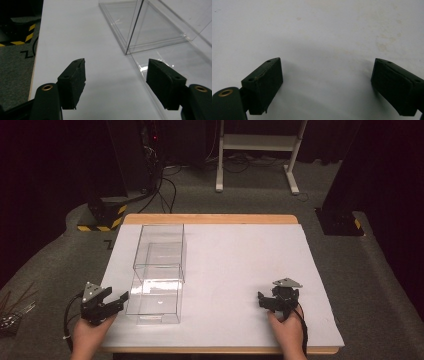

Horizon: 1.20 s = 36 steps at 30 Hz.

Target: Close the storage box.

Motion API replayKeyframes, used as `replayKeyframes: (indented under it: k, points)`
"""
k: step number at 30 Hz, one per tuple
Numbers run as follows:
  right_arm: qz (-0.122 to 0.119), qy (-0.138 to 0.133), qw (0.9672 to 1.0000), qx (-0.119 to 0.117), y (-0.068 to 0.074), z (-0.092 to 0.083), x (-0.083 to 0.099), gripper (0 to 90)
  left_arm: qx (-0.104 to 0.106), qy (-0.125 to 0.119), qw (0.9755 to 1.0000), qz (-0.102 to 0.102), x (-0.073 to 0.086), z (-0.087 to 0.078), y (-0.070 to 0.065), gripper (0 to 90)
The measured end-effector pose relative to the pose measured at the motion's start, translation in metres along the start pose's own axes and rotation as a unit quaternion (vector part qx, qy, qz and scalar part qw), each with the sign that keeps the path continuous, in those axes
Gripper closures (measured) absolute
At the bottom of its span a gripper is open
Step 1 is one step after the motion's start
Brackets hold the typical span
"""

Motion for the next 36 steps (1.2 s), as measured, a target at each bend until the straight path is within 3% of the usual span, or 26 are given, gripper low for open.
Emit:
replayKeyframes:
  k: [12, 15, 29, 36]
  points:
    - [-0.001, 0.000, 1.0000, 0.001, 0.000, 0.000, 0.000, 10.1, 0.017, -0.052, 0.9985, 0.008, -0.022, -0.025, -0.009, 32.9]
    - [0.000, 0.000, 1.0000, 0.001, 0.000, 0.000, 0.000, 10.1, 0.017, -0.061, 0.9978, 0.018, -0.026, -0.031, -0.011, 32.8]
    - [0.000, 0.000, 1.0000, 0.001, 0.000, 0.000, 0.000, 10.1, 0.053, -0.080, 0.9953, 0.018, -0.037, -0.044, -0.026, 29.3]
    - [-0.001, 0.000, 1.0000, 0.001, 0.000, 0.000, 0.000, 10.1, 0.072, -0.072, 0.9945, 0.026, -0.037, -0.043, -0.038, 26.8]
Point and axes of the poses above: each handheld gripper's, and its own axes: z roughly forward along the jaws, x roughly out of its underside, y roughly to its left, the point moved 8 cm from there along z, roughly forward along the jaws, and after that the axes turned 1 degree about y, right-handed, at the moved point
